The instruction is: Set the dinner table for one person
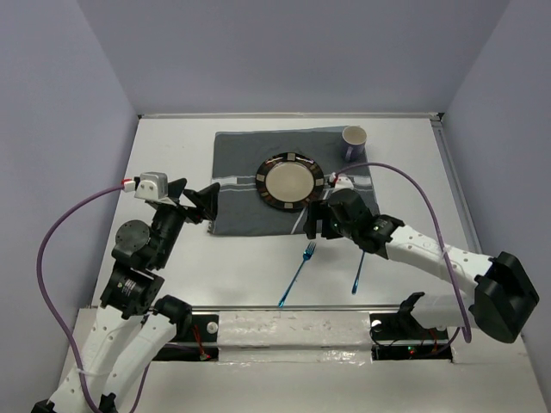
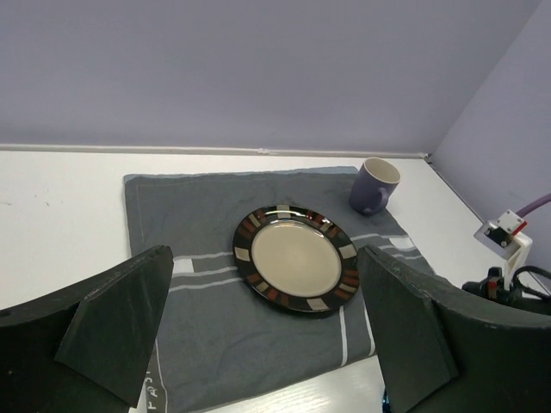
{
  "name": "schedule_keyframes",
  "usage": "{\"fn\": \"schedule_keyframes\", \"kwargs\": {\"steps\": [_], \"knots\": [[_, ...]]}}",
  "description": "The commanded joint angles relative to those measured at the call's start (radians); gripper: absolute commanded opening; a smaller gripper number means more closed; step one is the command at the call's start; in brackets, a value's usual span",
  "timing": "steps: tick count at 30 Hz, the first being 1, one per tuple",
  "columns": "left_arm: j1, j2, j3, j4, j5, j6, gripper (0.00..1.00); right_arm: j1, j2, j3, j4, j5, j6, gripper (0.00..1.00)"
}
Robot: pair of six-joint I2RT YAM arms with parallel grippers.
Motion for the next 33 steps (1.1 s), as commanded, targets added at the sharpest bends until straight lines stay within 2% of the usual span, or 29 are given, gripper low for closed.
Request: {"fn": "schedule_keyframes", "kwargs": {"steps": [1,5,6,8,11,15,19,24,29,33], "knots": [[0.001,-0.004,-0.009,0.041,0.026,0.000,0.99,0.068,-0.022,-0.030,-0.067,0.185,0.145,0.86],[-0.001,-0.008,-0.009,0.041,0.027,0.000,0.99,0.100,0.024,-0.024,-0.099,0.218,0.189,0.80],[0.001,-0.010,-0.009,0.041,0.027,0.000,0.99,0.100,0.040,-0.016,-0.101,0.216,0.192,0.76],[-0.001,-0.013,-0.009,0.041,0.027,0.000,0.99,0.150,0.079,0.008,-0.128,0.236,0.221,0.73],[0.001,-0.015,-0.008,0.041,0.029,-0.002,0.99,0.197,0.116,0.033,-0.199,0.241,0.277,0.59],[-0.001,-0.010,-0.008,0.043,0.040,-0.005,0.99,0.304,0.162,0.051,-0.214,0.193,0.354,0.59],[0.001,-0.016,-0.008,0.043,0.046,-0.008,0.99,0.350,0.216,0.078,-0.216,0.178,0.411,0.67],[-0.005,-0.025,-0.009,0.044,0.052,-0.009,0.99,0.393,0.288,0.119,-0.211,0.152,0.443,0.68],[-0.014,-0.031,-0.011,0.046,0.052,-0.011,0.99,0.419,0.353,0.159,-0.201,0.138,0.465,0.65],[-0.022,-0.034,-0.011,0.046,0.052,-0.011,0.99,0.419,0.383,0.153,-0.197,0.152,0.480,0.56]]}}
